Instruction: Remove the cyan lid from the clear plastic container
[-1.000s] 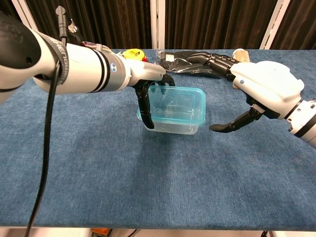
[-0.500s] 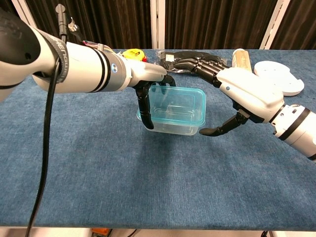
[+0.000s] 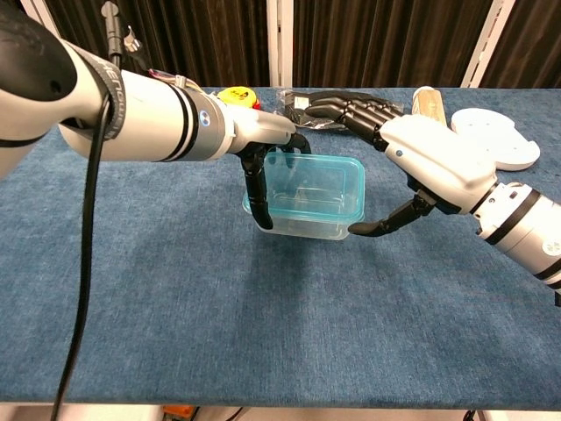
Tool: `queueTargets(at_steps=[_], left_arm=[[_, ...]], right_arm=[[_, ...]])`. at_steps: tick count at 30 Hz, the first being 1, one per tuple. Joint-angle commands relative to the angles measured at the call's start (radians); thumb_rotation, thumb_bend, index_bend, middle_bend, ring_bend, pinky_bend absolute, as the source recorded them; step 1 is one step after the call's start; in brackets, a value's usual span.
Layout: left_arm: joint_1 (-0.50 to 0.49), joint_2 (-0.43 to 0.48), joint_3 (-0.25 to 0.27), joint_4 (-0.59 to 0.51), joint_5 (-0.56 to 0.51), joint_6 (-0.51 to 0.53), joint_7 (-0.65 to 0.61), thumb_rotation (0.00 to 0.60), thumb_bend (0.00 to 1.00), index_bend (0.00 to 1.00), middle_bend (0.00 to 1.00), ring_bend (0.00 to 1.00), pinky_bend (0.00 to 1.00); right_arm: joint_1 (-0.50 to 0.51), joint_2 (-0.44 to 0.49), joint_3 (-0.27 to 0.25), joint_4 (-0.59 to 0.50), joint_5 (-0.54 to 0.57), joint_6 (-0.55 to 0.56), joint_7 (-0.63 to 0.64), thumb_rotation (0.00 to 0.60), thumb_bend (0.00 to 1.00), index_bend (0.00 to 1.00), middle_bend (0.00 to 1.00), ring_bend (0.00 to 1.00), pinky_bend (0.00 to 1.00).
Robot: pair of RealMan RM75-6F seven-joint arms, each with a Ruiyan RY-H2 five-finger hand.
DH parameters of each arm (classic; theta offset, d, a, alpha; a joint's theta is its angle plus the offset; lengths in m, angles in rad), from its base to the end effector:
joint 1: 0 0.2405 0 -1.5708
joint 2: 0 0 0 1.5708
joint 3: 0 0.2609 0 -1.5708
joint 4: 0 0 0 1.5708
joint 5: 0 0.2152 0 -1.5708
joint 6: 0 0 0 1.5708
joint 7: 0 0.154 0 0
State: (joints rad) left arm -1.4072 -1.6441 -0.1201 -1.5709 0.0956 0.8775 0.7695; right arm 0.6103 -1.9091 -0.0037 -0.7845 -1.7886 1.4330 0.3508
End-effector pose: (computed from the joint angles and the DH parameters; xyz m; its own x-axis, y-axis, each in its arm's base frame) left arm -0.0097 0.3583 -0.0964 0.5850 0.5386 0.6063 0.8104 -0.4164 -0.4120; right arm -0.1761 -0.3041 -0.0739 0.2197 -0.0946 0.9710 -0.7147 -0.6931 0.0942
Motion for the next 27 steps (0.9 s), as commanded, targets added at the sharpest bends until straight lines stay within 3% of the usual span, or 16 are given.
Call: queueTargets(at_steps=[1, 13, 27], left_arm=[[0.000, 0.000, 0.000, 0.001, -0.005, -0.002, 0.001, 0.600, 0.04, 0.27, 0.25, 0.18, 0.20], [0.001, 0.001, -0.001, 0.007, -0.022, -0.011, 0.006, 0.600, 0.05, 0.27, 0.25, 0.18, 0.20], [-0.004, -0.006, 0.010, 0.004, -0.003, 0.018, 0.040, 0.600, 0.05, 0.25, 0.24, 0.18, 0.19]], right_arm=[[0.000, -0.003, -0.003, 0.006, 0.004, 0.001, 0.003, 0.600, 0.02, 0.00, 0.00, 0.00, 0.00], [0.017, -0.018, -0.004, 0.037, 0.014, 0.013, 0.029, 0.594, 0.01, 0.00, 0.00, 0.00, 0.00], [0.032, 0.012, 0.008, -0.022, 0.035, 0.011, 0.028, 0.590, 0.02, 0.00, 0.00, 0.00, 0.00]])
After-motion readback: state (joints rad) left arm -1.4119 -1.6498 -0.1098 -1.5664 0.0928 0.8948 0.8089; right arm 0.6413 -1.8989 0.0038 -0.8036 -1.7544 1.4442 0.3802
